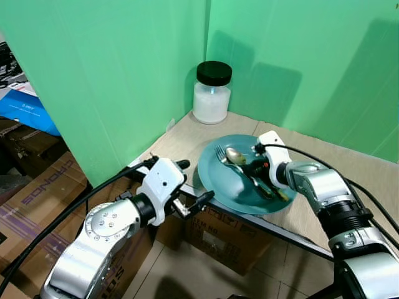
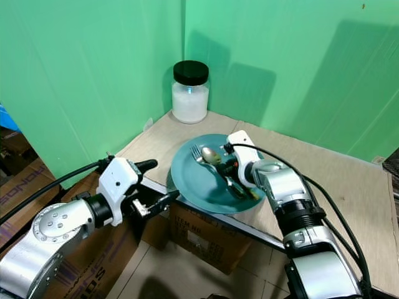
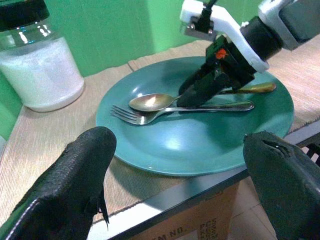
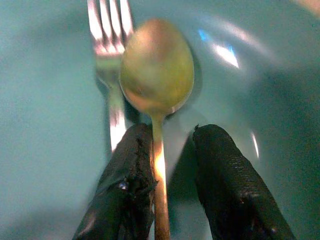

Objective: Setting the table

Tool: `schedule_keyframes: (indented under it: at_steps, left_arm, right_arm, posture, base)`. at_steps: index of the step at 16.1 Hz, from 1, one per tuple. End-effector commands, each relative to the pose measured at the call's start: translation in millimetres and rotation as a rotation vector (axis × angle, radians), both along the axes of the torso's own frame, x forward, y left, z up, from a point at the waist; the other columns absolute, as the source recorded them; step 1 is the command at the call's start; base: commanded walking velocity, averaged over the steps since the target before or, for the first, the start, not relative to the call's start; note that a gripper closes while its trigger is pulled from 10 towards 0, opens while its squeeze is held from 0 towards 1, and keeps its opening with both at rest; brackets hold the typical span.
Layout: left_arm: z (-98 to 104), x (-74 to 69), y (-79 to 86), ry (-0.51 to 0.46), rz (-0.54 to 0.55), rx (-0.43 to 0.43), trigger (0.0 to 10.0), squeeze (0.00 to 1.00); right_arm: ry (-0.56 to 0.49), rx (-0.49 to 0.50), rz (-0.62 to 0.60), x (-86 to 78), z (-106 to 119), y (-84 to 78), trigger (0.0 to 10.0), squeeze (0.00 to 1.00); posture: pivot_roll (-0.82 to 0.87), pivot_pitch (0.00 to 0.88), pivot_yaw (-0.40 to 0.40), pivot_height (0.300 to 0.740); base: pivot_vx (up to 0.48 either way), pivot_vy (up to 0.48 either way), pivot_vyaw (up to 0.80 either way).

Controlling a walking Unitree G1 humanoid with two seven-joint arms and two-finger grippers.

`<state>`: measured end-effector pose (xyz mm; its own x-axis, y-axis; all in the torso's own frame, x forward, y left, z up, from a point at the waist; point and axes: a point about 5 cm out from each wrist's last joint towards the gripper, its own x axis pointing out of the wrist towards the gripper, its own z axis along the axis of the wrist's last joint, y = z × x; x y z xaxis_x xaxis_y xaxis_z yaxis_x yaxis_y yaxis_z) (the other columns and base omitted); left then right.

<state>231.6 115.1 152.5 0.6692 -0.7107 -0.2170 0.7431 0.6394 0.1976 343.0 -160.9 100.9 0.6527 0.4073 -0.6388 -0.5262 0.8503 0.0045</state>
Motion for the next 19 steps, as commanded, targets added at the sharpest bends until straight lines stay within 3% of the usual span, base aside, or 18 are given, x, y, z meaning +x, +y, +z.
schedule_keyframes:
  at_steps: [1, 4, 6, 7, 14, 19]
  left_arm:
    - [2, -0.3, -1.0, -0.011, -0.011, 0.007, 10.0, 0.29]
    - [3, 1.0, -0.8, -0.014, -0.014, 0.010, 10.0, 0.30]
    - [4, 1.1, -0.6, -0.016, -0.017, 0.011, 10.0, 0.30]
    - [4, 0.8, -0.7, -0.014, -0.025, 0.010, 10.0, 0.29]
    - [7, 1.7, 3.0, -0.003, -0.055, 0.002, 10.0, 0.30]
    - [13, 10.0, 10.3, -0.024, -0.046, 0.013, 10.0, 0.30]
  right_arm:
    - [0.044, -0.028, -0.030, -3.5, -9, -7.5, 10.0, 0.00]
    - [0.045, -0.029, -0.031, -3.1, -10, -7.7, 10.0, 0.00]
    - [0.049, -0.016, -0.031, -3.2, -11, -6.3, 0.9, 0.00]
    - [0.048, -0.006, -0.029, -2.8, -10, -4.9, 0.0, 0.00]
    - [0.027, 0.026, -0.025, 2.2, -7, 3.1, 0.0, 0.00]
    - [-0.047, 0.081, -0.028, 10.5, 13, 7.1, 0.0, 0.00]
  posture:
    - [-0.09, 0.013, -0.048, 0.740]
    - [-0.09, 0.012, -0.046, 0.740]
    - [-0.09, 0.009, -0.044, 0.740]
    - [-0.09, 0.008, -0.043, 0.740]
    - [-0.06, 0.000, -0.031, 0.740]
    - [-0.05, 0.000, 0.002, 0.740]
  base:
    - [0.000, 0.000, 0.00]
    - [0.000, 0.000, 0.00]
    - [0.000, 0.000, 0.00]
    - [0.000, 0.000, 0.00]
    - [0.000, 0.000, 0.00]
    - [0.000, 0.000, 0.00]
